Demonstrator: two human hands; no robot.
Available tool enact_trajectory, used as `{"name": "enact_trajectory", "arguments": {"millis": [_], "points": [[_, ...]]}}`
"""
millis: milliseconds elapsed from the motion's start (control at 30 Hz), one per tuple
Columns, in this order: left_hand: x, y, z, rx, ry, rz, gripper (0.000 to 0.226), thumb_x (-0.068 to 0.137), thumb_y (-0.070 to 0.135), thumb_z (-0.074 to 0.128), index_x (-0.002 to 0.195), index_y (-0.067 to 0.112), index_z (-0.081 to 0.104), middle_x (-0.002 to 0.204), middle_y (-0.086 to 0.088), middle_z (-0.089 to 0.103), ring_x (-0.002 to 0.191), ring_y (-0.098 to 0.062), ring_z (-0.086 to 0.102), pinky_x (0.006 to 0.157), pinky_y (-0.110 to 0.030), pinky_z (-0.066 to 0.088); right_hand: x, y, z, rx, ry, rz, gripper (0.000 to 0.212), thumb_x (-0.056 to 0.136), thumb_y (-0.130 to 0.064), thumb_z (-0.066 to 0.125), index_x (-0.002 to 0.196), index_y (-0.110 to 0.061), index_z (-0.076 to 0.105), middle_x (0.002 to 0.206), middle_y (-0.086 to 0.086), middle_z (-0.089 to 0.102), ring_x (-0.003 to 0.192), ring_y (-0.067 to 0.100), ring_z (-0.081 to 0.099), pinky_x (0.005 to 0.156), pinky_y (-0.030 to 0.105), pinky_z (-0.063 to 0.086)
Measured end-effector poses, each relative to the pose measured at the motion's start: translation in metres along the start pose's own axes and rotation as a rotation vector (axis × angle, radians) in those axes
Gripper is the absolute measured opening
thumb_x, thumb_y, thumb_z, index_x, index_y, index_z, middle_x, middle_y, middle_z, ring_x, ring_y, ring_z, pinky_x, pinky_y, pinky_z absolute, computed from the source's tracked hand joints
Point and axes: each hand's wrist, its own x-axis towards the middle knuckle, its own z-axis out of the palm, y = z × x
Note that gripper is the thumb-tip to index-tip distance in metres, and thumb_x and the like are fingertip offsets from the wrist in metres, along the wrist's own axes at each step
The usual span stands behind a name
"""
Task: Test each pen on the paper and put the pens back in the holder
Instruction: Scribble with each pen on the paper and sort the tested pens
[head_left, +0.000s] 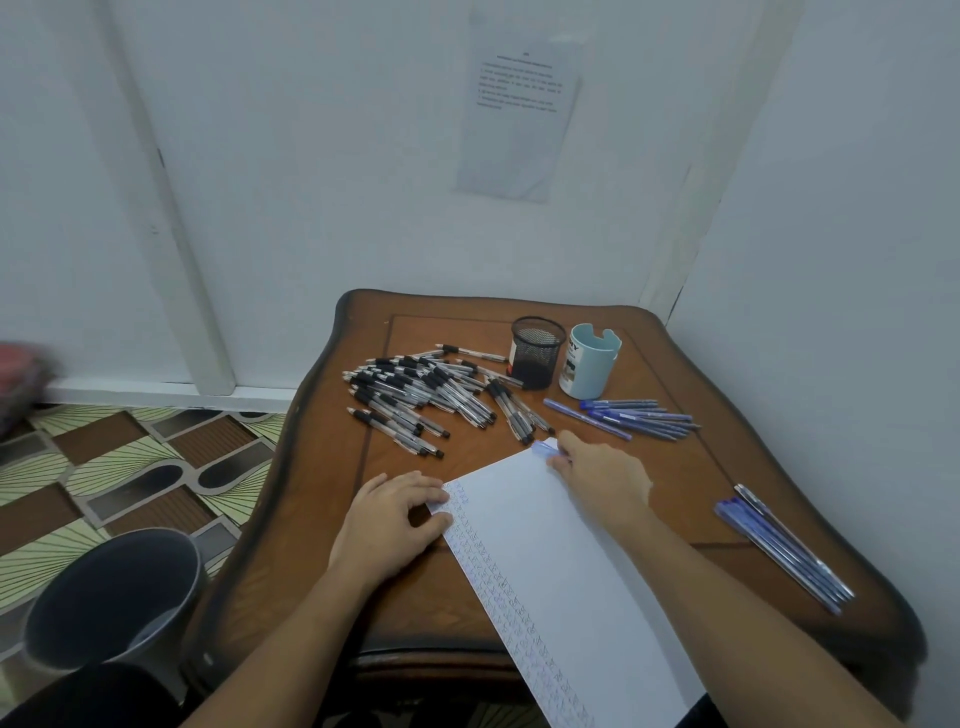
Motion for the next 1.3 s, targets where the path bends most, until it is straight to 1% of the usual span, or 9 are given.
{"name": "enact_trajectory", "arguments": {"millis": [133,267,400,500,600,700,867,1000,1300], "points": [[0.0,0.0,0.001,-0.003,-0.001,-0.004,0.031,0.089,0.05,0.059,0.117,0.039,0.065,0.13,0.025,0.055,0.131,0.005,0.038,0.116,-0.033,0.015,0.0,0.001,0.003,-0.042,-0.018,0.152,0.072,0.086,-0.079,0.038,0.135,-0.026,0.043,0.126,0.001,0.065,0.109,0.026,0.066,0.09,0.049,0.056],[0.001,-0.001,0.001,-0.001,0.003,-0.006,0.031,0.089,0.05,0.059,0.117,0.039,0.065,0.129,0.026,0.055,0.13,0.007,0.037,0.116,-0.033,0.015,-0.005,0.008,-0.005,0.208,0.02,0.176,0.052,0.104,-0.026,0.045,0.152,-0.022,0.024,0.141,0.009,0.056,0.119,0.031,0.061,0.095,0.049,0.054],[0.002,-0.001,0.001,-0.006,0.005,-0.004,0.032,0.088,0.05,0.06,0.117,0.038,0.066,0.128,0.025,0.056,0.129,0.006,0.039,0.117,-0.034,0.016,-0.018,-0.002,-0.015,1.008,0.176,0.111,0.022,0.102,-0.005,0.041,0.099,-0.012,0.062,0.099,0.013,0.065,0.086,0.024,0.064,0.07,0.032,0.056],[0.002,-0.001,0.0,-0.008,0.015,0.005,0.031,0.088,0.05,0.06,0.116,0.038,0.067,0.128,0.024,0.057,0.129,0.006,0.039,0.117,-0.036,0.019,-0.025,-0.021,-0.015,1.508,0.081,0.074,0.015,0.099,-0.009,0.049,0.098,-0.012,0.063,0.103,0.011,0.07,0.096,0.027,0.068,0.073,0.038,0.058],[0.001,-0.001,0.0,-0.013,0.017,0.01,0.032,0.088,0.049,0.06,0.116,0.037,0.067,0.128,0.023,0.057,0.129,0.005,0.039,0.117,-0.036,0.018,-0.026,-0.038,-0.001,1.478,0.068,0.02,0.02,0.095,-0.033,0.063,0.097,-0.014,0.055,0.088,0.007,0.066,0.081,0.021,0.064,0.065,0.031,0.053],[0.002,-0.001,0.0,0.001,0.005,0.007,0.033,0.088,0.051,0.059,0.118,0.038,0.066,0.129,0.024,0.056,0.13,0.006,0.038,0.117,-0.035,0.017,-0.024,-0.059,0.008,1.465,-0.011,-0.032,0.034,0.101,-0.047,0.041,0.096,-0.019,0.058,0.075,0.007,0.059,0.065,0.015,0.052,0.053,0.024,0.041],[0.001,-0.002,0.001,0.015,0.011,0.013,0.033,0.088,0.049,0.06,0.118,0.037,0.065,0.13,0.024,0.056,0.13,0.005,0.038,0.116,-0.034,0.017,-0.017,-0.074,0.014,1.533,-0.066,-0.086,0.009,0.1,-0.021,0.056,0.094,-0.015,0.06,0.086,0.008,0.069,0.081,0.019,0.064,0.058,0.021,0.046],[0.002,-0.004,0.002,0.012,0.018,0.012,0.034,0.088,0.05,0.059,0.118,0.038,0.065,0.13,0.024,0.056,0.13,0.006,0.037,0.117,-0.034,0.017,-0.014,-0.076,0.022,1.508,-0.09,-0.077,0.025,0.083,-0.019,0.079,0.07,-0.016,0.058,0.069,0.006,0.061,0.072,0.019,0.063,0.08,0.034,0.056],[0.003,-0.005,0.004,-0.017,0.017,0.002,0.033,0.087,0.048,0.062,0.117,0.035,0.066,0.13,0.022,0.057,0.13,0.005,0.038,0.118,-0.036,0.016,-0.01,-0.082,0.031,1.329,0.099,-0.059,0.033,0.084,-0.005,0.069,0.06,-0.009,0.047,0.059,0.005,0.048,0.049,0.0,0.054,0.059,0.021,0.048]]}}
